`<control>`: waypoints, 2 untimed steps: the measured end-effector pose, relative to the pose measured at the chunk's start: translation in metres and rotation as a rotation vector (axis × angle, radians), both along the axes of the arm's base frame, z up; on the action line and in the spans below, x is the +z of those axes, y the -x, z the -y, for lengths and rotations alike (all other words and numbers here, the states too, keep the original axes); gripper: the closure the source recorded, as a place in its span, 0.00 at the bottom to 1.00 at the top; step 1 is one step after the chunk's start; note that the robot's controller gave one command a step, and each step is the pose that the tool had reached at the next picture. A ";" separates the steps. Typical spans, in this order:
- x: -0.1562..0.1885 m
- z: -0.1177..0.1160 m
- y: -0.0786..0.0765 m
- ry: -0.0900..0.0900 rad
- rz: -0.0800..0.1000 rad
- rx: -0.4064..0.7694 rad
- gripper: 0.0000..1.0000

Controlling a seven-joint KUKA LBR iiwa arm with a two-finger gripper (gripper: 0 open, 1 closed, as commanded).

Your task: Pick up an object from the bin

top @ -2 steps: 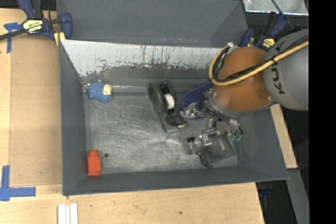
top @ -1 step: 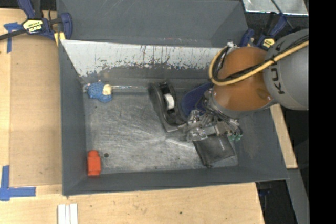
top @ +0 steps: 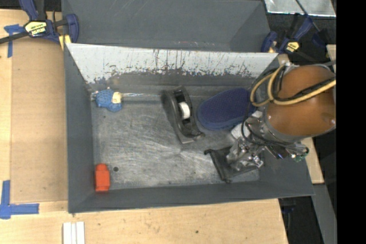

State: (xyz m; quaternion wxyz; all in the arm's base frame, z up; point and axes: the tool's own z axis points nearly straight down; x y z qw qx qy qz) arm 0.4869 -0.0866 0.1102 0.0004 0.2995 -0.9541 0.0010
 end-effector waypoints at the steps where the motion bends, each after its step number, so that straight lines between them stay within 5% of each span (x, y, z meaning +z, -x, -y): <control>1: 0.000 -0.002 0.000 -0.002 0.000 0.001 0.00; 2: -0.039 -0.034 -0.016 0.002 0.000 -0.001 0.00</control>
Offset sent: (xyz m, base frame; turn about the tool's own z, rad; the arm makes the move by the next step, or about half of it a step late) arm 0.0000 0.0000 0.0000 0.0000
